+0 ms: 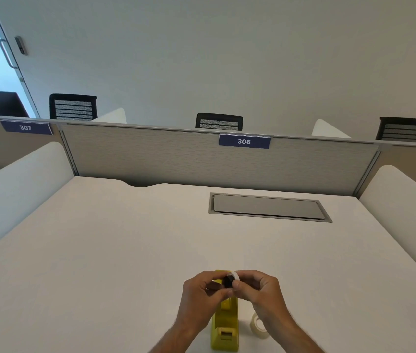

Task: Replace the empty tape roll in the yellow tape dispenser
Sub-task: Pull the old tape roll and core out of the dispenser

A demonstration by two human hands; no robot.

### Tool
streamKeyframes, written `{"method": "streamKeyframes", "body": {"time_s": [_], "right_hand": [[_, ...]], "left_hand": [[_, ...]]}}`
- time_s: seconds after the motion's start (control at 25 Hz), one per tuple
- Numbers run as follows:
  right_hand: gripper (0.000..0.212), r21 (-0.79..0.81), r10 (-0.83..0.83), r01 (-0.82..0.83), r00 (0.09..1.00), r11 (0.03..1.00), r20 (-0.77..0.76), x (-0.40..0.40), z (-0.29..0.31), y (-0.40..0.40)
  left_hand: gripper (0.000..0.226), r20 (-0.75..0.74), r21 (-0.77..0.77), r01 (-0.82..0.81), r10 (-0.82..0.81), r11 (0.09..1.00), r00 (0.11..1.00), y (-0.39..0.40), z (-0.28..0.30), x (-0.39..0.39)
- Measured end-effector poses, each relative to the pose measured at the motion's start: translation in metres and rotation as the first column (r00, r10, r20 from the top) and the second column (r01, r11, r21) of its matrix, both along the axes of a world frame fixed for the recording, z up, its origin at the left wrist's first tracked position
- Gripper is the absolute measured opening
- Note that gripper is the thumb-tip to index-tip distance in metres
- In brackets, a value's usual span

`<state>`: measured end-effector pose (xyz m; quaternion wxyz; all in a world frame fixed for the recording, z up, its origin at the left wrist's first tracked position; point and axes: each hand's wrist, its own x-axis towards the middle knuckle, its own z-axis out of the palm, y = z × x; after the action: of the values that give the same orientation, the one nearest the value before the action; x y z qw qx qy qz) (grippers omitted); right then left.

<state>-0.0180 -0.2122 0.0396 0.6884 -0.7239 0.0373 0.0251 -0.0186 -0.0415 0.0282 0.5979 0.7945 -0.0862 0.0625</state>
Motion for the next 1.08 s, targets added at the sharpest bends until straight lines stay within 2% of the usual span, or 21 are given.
{"method": "streamKeyframes", "body": {"time_s": [0.24,0.48,0.72,0.88,1.08], "right_hand": [[0.02,0.041,-0.005,0.005,1.0,0.999,-0.001,-0.002,-0.001,0.001],[0.019,0.025,0.009,-0.01,1.0,1.0,0.006,-0.005,0.0,0.005],[0.021,0.005,-0.007,0.007,1.0,1.0,-0.003,-0.007,0.001,0.007],[0.022,-0.021,-0.025,0.025,0.999,0.999,-0.027,-0.007,-0.001,0.01],[0.018,0.068,-0.066,0.07,0.996,0.995,-0.068,-0.008,0.002,0.01]], "left_hand": [[0.044,0.007,0.01,-0.034,0.034,0.999,0.999,-0.004,-0.001,-0.002],[0.054,0.04,0.078,-0.069,0.066,0.995,0.997,-0.006,0.001,-0.002],[0.045,0.016,0.131,-0.06,0.058,0.99,0.998,-0.005,0.0,0.002],[0.04,-0.023,0.102,-0.053,0.056,0.993,0.998,-0.002,0.0,0.001],[0.038,-0.111,-0.008,-0.092,0.091,0.996,0.99,-0.001,0.002,0.002]]}}
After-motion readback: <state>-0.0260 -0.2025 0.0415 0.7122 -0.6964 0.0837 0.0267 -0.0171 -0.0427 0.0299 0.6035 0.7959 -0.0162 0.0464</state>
